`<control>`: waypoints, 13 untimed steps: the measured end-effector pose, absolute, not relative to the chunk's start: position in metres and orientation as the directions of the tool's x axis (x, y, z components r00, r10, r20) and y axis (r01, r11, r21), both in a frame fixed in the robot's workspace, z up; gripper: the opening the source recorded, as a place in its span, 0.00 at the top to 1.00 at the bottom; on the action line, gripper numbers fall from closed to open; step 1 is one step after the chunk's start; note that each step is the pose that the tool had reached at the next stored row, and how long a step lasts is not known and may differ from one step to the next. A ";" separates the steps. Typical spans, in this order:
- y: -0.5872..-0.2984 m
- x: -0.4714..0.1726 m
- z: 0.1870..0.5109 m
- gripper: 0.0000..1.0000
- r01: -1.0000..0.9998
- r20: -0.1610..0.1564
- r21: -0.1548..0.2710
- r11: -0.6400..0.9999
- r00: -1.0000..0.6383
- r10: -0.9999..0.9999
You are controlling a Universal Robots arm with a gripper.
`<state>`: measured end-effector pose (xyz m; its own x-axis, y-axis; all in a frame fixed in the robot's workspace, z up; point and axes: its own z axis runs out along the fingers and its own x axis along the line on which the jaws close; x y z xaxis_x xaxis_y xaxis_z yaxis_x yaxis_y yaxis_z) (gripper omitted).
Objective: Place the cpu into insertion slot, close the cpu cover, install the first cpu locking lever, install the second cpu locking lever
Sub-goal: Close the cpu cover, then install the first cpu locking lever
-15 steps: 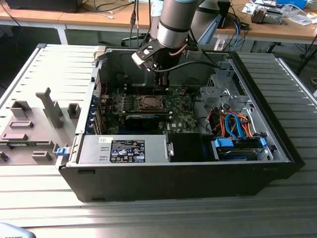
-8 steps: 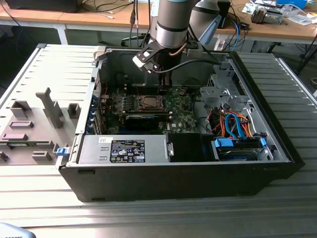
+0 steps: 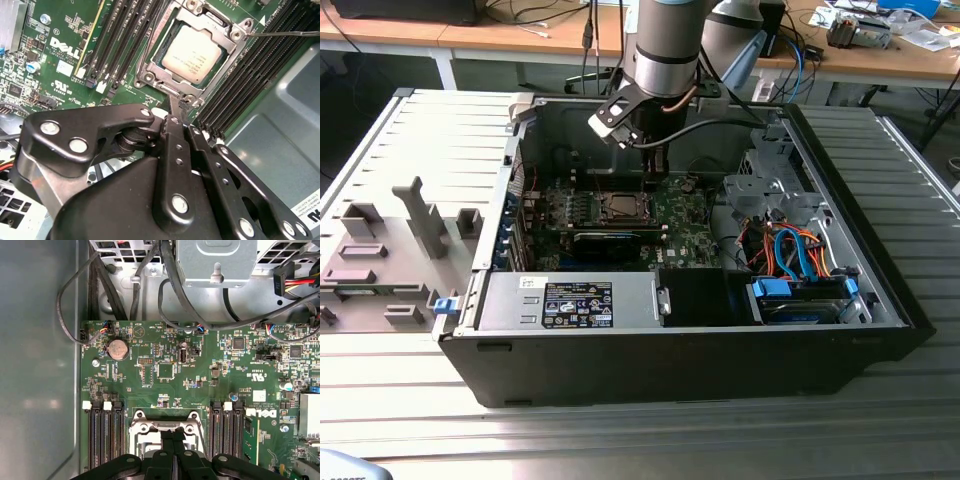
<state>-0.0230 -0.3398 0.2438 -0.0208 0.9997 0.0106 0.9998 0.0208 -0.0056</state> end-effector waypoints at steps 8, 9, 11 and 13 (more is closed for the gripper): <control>-0.340 -0.023 0.244 0.89 1.000 0.011 -0.004 0.024 -0.024 1.000; -0.340 -0.023 0.244 0.89 1.000 0.011 -0.004 0.029 -0.029 1.000; -0.340 -0.023 0.244 0.89 0.999 0.011 -0.004 0.037 -0.037 0.999; -0.340 -0.023 0.244 0.89 0.999 0.011 -0.004 0.047 -0.047 0.999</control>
<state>-0.0230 -0.3399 0.2438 -0.0467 0.9989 0.0105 0.9989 0.0468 -0.0044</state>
